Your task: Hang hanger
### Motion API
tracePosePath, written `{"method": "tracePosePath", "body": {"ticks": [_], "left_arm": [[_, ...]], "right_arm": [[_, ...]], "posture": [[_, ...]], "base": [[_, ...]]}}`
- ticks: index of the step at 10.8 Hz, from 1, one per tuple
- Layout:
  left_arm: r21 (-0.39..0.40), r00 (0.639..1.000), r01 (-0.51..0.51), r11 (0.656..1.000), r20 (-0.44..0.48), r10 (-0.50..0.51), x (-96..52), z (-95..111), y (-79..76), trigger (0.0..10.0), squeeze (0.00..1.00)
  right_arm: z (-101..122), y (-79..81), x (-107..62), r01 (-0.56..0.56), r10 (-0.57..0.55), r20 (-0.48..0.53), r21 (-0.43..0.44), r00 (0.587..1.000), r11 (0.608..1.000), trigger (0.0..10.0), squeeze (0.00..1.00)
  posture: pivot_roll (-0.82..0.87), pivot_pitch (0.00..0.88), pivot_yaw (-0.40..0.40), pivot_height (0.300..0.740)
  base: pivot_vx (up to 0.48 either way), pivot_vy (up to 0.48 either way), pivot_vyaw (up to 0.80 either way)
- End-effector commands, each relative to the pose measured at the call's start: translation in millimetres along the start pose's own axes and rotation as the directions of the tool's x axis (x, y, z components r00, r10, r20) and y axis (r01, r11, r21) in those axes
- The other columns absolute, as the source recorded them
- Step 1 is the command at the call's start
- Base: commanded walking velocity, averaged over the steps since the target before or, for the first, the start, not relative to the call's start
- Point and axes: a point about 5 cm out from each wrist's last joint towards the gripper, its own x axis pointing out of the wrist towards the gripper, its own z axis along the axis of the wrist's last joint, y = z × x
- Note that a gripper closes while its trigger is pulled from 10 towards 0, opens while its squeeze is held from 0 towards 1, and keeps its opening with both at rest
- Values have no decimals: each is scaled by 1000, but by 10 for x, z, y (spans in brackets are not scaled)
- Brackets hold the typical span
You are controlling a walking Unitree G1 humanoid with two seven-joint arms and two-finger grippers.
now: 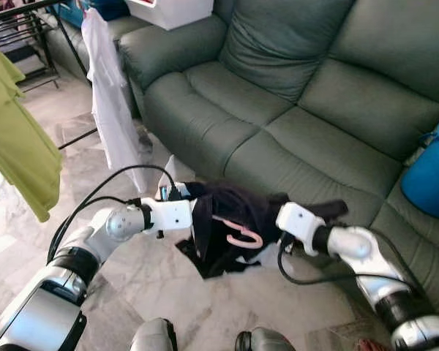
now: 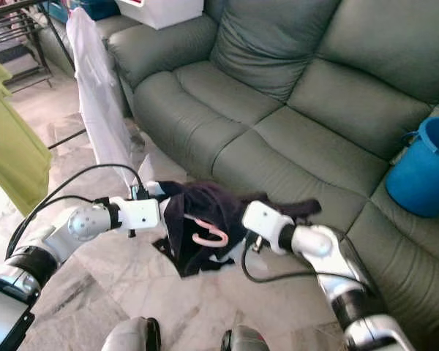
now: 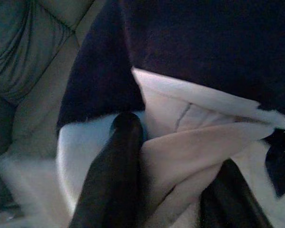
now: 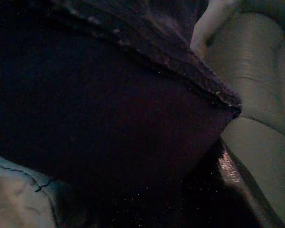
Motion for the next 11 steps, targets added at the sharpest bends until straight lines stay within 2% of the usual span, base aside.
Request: {"method": "tracePosePath", "body": {"ticks": [1,4,5,7,8,9,10,11], "left_arm": [[-18,999,-35,999,-5,35,-39,-32,29,10000,1000],[-9,999,-52,999,-17,52,-59,-54,64,10000,1000],[-29,997,-80,996,-8,80,-93,-73,58,10000,1000],[-83,986,-163,983,16,165,-185,-124,14,10000,1000],[-206,962,-272,940,-21,274,-235,-198,2,10000,1000],[-343,915,-398,851,-81,395,-270,-258,4,10000,1000],[-437,866,-487,756,-126,485,-289,-280,-23,10000,1000],[-557,813,-553,620,-198,547,-296,-318,-100,10000,1000]], "right_arm": [[35,-60,-34,56,-56,10,-3,998,998,0,0],[33,-90,-23,125,-125,-2,29,992,992,0,0],[20,-135,-20,205,-205,-16,68,979,976,0,0],[14,-171,-7,356,-358,-27,196,933,914,0,0],[29,-177,0,442,-458,-29,329,888,835,0,0],[42,-176,4,498,-539,-42,448,841,742,0,0],[53,-148,16,529,-593,-58,527,803,665,0,0],[109,-87,56,523,-621,-56,600,782,605,0,0]], "posture": [[-88,66,-39,740],[-84,68,-39,740],[-85,68,-41,740],[-90,66,-37,740],[-90,63,-33,740],[-90,63,-33,740],[-88,58,-30,740],[-87,56,-27,740]], "base": [[0,0,0],[0,0,0],[0,0,0],[0,0,0],[0,0,0],[0,0,0],[0,0,0],[0,0,0]]}}
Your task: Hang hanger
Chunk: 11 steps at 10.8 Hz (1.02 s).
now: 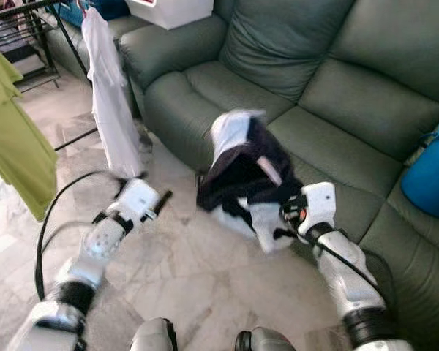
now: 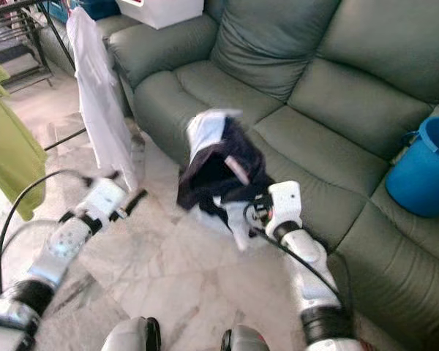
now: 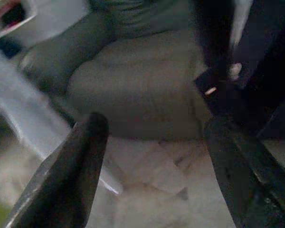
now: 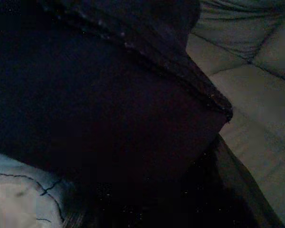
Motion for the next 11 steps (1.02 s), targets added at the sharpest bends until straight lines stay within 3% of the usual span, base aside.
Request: {"method": "tracePosePath", "body": {"ticks": [1,2,3,4,5,6,8,11], "left_arm": [[-80,997,-69,994,-36,66,-25,-48,28,10000,914],[-162,991,-119,980,-73,108,-36,-90,-18,10000,0],[-163,991,-129,978,-66,119,-34,-70,-23,10000,0],[-167,991,-130,977,-59,122,-25,-44,-19,10000,0],[-177,989,-142,974,-70,131,-18,-39,2,10000,0],[-185,987,-154,971,-74,143,-16,-24,21,10000,0],[-190,985,-167,967,-84,153,-20,-22,35,10000,0],[-184,981,-185,965,-89,171,-5,4,61,10000,0]], "right_arm": [[94,9,-8,17,-19,42,52,999,999,0,0],[79,130,-21,-32,29,36,77,999,996,0,0],[71,194,-23,-71,69,22,90,997,993,0,0],[64,267,-32,-130,130,13,108,991,986,1569,0],[83,274,-33,-134,132,22,104,991,986,7333,0],[120,272,-26,-126,121,44,139,992,982,10000,0],[161,302,-24,-141,134,62,130,989,981,10000,0],[164,327,-36,-159,153,61,107,986,981,10000,0]], "posture": [[-87,53,-23,740],[-87,51,-21,740],[-87,51,-21,740],[-87,51,-21,740],[-85,47,-24,740],[-82,44,-22,740],[-82,44,-20,740],[-83,45,-20,740]], "base": [[0,0,0],[0,0,0],[0,0,0],[0,0,0],[0,0,0],[281,0,0],[330,0,0],[390,91,646]]}}
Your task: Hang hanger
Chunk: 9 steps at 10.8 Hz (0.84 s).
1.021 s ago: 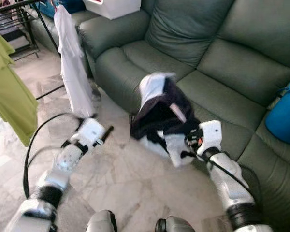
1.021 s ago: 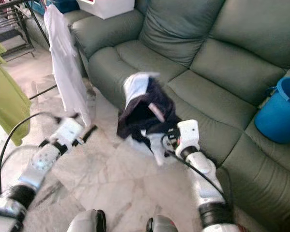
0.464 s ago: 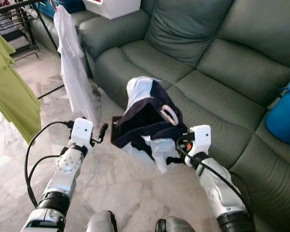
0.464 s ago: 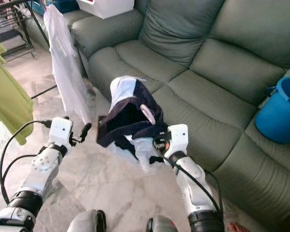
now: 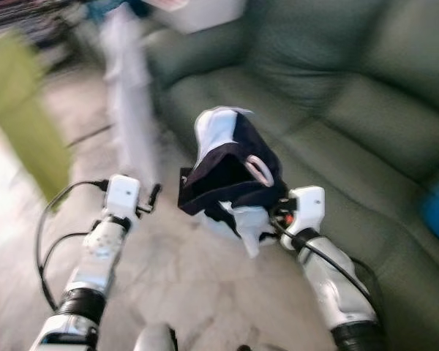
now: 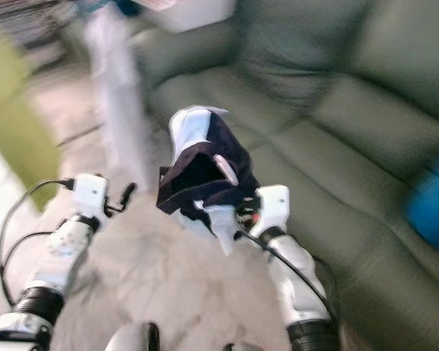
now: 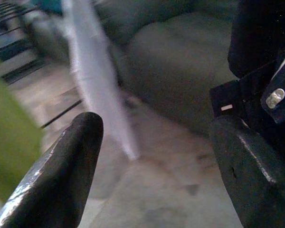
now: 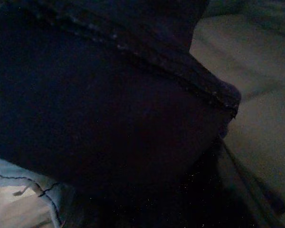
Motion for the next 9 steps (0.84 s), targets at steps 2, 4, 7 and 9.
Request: {"method": "tracePosePath", "body": {"ticks": [2,4,7,9], "left_arm": [[20,999,-42,999,-7,42,19,23,40,10000,0],[17,997,-71,997,-18,71,29,22,82,10000,0],[25,995,-94,995,-33,95,47,23,126,10000,0],[49,992,-115,992,-37,117,61,37,154,10000,0]], "right_arm": [[125,-7,-2,-22,24,48,-39,999,999,10000,0],[133,-10,12,-20,23,48,-44,999,999,10000,0],[125,-24,28,-13,16,36,-68,999,998,10000,0],[119,-17,34,-17,19,33,-71,999,997,10000,0]], "posture": [[-82,43,-22,740],[-82,43,-23,740],[-81,44,-22,740],[-80,43,-21,740]], "base": [[377,296,694],[356,321,672],[311,366,0],[287,386,0]]}}
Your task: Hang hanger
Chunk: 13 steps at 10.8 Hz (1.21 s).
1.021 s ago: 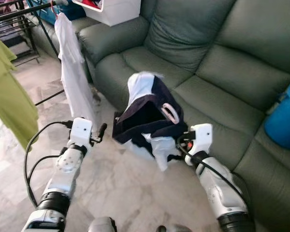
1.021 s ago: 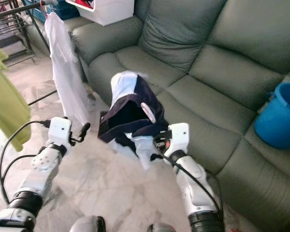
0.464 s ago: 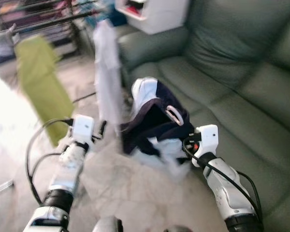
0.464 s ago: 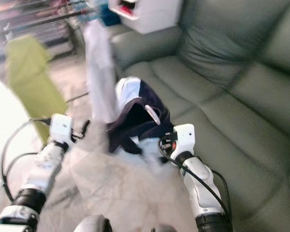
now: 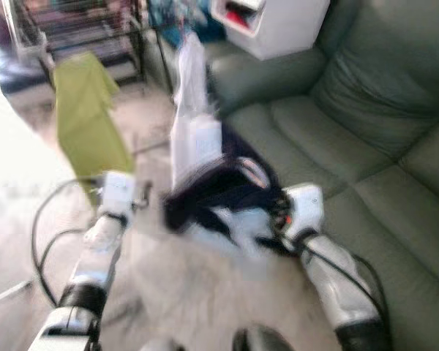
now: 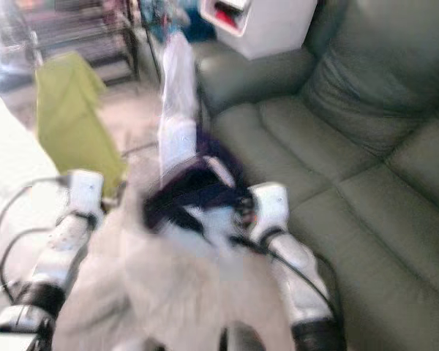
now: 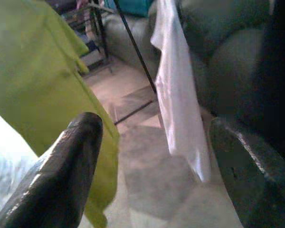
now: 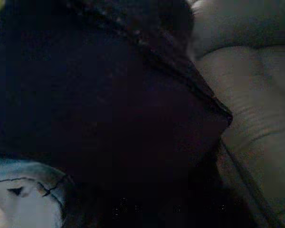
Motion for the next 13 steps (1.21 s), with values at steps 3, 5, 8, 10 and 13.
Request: {"method": "tracePosePath", "body": {"ticks": [3,5,8,10,13], "left_arm": [[42,999,-47,998,-9,48,10,13,130,10000,0],[50,998,-63,997,4,63,14,37,136,10000,0],[58,998,-64,996,8,64,29,63,135,10000,0],[66,998,-59,996,10,58,39,75,124,10000,0],[62,998,-62,996,11,61,54,92,115,10000,0]], "right_arm": [[154,92,88,-24,24,68,-4,997,1000,10000,0],[167,76,97,-4,3,77,4,997,1000,10000,0],[186,61,127,20,-21,79,15,997,1000,10000,0],[198,58,148,21,-22,80,11,997,1000,10000,0],[231,47,197,46,-48,89,25,995,999,10000,0]], "posture": [[-80,45,-22,740],[-79,44,-22,740],[-77,41,-24,740],[-76,39,-25,740],[-76,31,-25,740]], "base": [[290,384,0],[474,0,0],[474,0,0],[461,0,0],[460,0,0]]}}
